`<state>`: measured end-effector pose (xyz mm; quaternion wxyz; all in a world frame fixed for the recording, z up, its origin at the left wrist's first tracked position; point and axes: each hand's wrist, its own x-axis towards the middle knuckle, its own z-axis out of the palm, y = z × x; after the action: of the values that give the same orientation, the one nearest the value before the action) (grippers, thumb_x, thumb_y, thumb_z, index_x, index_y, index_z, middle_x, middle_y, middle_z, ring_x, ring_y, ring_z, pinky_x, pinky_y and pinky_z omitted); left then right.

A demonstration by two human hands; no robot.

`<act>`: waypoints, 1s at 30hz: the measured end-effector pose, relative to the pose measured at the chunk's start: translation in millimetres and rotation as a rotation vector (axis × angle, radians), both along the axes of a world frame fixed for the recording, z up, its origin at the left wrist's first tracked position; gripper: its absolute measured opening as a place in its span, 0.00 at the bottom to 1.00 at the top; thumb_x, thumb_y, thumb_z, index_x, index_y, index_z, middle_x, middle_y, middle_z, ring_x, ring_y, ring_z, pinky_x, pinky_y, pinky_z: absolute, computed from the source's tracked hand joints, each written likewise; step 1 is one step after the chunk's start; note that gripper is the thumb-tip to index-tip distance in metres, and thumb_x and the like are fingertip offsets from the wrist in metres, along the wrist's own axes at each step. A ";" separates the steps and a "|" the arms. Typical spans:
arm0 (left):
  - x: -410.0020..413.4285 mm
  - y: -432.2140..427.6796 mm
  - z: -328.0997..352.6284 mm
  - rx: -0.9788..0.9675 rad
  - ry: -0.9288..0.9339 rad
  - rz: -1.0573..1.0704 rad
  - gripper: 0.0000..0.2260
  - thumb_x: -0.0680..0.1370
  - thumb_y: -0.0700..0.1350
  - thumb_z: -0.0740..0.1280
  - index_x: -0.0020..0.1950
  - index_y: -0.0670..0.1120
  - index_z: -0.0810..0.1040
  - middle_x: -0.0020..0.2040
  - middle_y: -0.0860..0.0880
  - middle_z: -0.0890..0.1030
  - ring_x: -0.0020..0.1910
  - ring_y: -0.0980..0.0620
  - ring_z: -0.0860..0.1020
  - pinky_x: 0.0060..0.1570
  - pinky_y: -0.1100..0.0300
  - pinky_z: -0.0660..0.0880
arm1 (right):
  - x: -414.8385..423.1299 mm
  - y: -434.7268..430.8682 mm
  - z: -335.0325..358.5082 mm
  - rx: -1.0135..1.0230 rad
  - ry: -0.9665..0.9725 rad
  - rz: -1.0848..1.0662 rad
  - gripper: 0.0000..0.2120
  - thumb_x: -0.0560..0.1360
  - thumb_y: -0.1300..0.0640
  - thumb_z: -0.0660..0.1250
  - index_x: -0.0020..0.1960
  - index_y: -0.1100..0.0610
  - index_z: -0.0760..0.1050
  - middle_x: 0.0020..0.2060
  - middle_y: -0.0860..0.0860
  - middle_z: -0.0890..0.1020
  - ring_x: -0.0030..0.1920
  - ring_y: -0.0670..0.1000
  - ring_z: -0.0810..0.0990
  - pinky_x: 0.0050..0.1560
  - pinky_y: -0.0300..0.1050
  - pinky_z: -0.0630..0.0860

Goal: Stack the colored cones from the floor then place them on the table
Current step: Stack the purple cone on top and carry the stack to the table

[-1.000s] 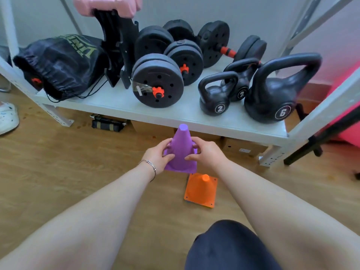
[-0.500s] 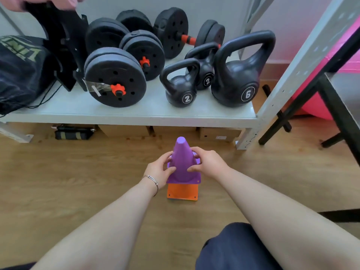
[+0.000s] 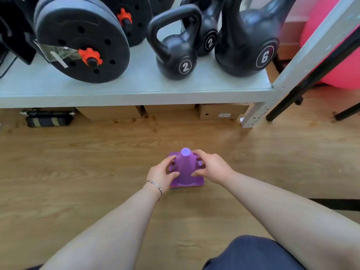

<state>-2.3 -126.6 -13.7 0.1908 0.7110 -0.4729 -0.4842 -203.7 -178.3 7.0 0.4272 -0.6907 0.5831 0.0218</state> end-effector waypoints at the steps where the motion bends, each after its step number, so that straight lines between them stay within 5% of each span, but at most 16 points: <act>1: 0.5 -0.4 -3.7 0.007 -0.003 0.003 0.26 0.71 0.40 0.73 0.66 0.57 0.74 0.57 0.56 0.81 0.57 0.54 0.81 0.62 0.56 0.75 | -0.4 0.9 -3.7 0.000 0.000 0.001 0.36 0.69 0.51 0.81 0.73 0.46 0.70 0.58 0.54 0.84 0.57 0.55 0.83 0.60 0.51 0.80; 11: 7.2 -4.8 -23.5 0.064 -0.007 0.076 0.20 0.73 0.38 0.72 0.63 0.51 0.78 0.56 0.53 0.82 0.55 0.49 0.82 0.63 0.54 0.74 | -6.3 -0.4 -29.3 0.016 -0.007 -0.035 0.36 0.68 0.53 0.81 0.73 0.48 0.71 0.59 0.57 0.85 0.58 0.57 0.84 0.62 0.55 0.81; 16: 9.8 -18.1 -36.3 0.155 -0.098 0.067 0.18 0.76 0.43 0.68 0.66 0.45 0.75 0.66 0.45 0.77 0.62 0.45 0.77 0.65 0.54 0.71 | -11.0 -0.4 -41.0 0.140 0.002 -0.166 0.25 0.77 0.64 0.72 0.73 0.58 0.74 0.65 0.58 0.82 0.63 0.56 0.82 0.66 0.44 0.76; 22: 6.8 -29.6 -45.1 0.334 -0.037 0.274 0.20 0.78 0.44 0.64 0.70 0.43 0.71 0.68 0.43 0.76 0.65 0.43 0.75 0.67 0.54 0.69 | -0.3 -4.7 -67.0 0.243 -0.063 -0.457 0.16 0.83 0.62 0.63 0.70 0.62 0.75 0.63 0.61 0.82 0.62 0.60 0.82 0.66 0.52 0.76; 26: 5.9 -31.9 -74.2 0.390 0.059 0.364 0.17 0.74 0.43 0.65 0.63 0.44 0.77 0.59 0.42 0.81 0.57 0.40 0.80 0.62 0.46 0.75 | 3.8 -9.3 -81.0 0.288 -0.128 -0.640 0.20 0.82 0.57 0.64 0.73 0.61 0.71 0.64 0.60 0.81 0.62 0.60 0.82 0.68 0.57 0.78; 30: -0.9 -32.3 -75.6 0.408 0.154 0.459 0.07 0.71 0.39 0.63 0.42 0.47 0.80 0.51 0.43 0.83 0.51 0.42 0.81 0.60 0.48 0.76 | -0.1 -9.2 -88.8 0.352 -0.182 -0.674 0.17 0.82 0.60 0.64 0.69 0.63 0.75 0.60 0.62 0.84 0.59 0.61 0.83 0.63 0.59 0.80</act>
<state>-3.2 -158.9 -89.3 0.1836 0.7841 -0.1773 -0.5657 -203.8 -187.5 -81.7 0.5725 -0.3757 0.7242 -0.0815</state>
